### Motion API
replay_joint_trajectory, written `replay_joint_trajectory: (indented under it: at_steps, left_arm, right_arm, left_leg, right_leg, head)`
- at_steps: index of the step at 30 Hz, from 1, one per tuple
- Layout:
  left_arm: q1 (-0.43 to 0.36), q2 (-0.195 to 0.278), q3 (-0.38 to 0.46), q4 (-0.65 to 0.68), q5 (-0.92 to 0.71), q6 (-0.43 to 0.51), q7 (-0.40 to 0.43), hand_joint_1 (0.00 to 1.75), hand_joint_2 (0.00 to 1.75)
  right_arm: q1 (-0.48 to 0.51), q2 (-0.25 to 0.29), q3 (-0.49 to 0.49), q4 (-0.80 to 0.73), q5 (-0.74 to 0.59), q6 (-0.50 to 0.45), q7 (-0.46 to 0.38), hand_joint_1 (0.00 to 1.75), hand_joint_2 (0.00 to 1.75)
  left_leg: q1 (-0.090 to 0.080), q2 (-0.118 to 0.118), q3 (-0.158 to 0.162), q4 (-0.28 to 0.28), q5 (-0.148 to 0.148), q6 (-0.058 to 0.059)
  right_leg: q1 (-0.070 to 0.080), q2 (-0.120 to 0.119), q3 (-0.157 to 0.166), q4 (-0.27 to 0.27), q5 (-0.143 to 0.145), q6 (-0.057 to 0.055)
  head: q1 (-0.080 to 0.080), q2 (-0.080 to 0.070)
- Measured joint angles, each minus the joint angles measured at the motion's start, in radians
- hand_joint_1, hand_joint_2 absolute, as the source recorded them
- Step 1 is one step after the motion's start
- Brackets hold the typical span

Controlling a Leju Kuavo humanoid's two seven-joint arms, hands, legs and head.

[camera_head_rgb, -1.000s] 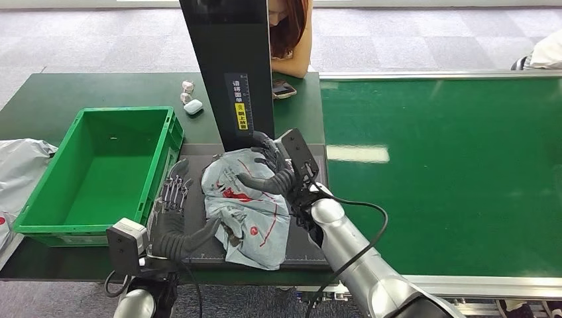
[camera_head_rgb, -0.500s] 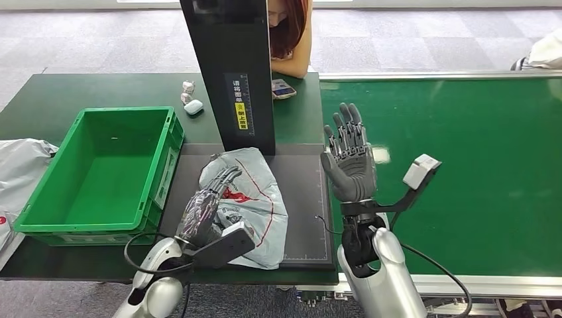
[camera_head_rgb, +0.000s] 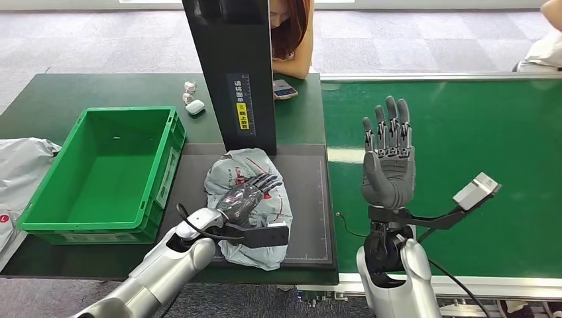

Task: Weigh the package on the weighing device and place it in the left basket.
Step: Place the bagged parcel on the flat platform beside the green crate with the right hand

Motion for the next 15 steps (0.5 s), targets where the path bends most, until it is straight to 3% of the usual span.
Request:
replay_joint_trajectory:
  at_steps: [2,3,15]
  left_arm:
    - [-0.034,-0.003,-0.036,0.055,0.01,0.0,-0.017,1.43,1.75]
    - [-0.047,-0.004,-0.051,0.076,0.014,0.0,-0.024,1.75,1.75]
    - [-0.129,0.004,-0.154,0.156,0.064,-0.007,-0.046,1.75,1.75]
  right_arm:
    - [0.004,0.0,-0.004,-0.013,-0.005,0.0,-0.006,0.0,1.75]
    - [0.006,0.0,-0.005,-0.019,-0.008,0.0,-0.009,0.0,1.75]
    - [0.011,0.0,-0.006,-0.047,-0.023,0.004,-0.024,0.0,1.75]
  left_leg:
    - [0.0,-0.001,0.004,-0.001,0.0,0.0]
    - [0.0,-0.001,0.005,-0.001,0.0,0.0]
    - [0.0,-0.001,0.009,-0.002,0.006,-0.002]
  right_leg:
    - [0.0,-0.001,0.004,0.0,-0.001,0.001]
    - [0.0,-0.001,0.006,-0.001,-0.001,0.001]
    - [0.0,-0.001,0.009,-0.001,0.004,-0.002]
  head:
    - [0.0,0.0]
    - [0.0,0.0]
    - [0.0,0.0]
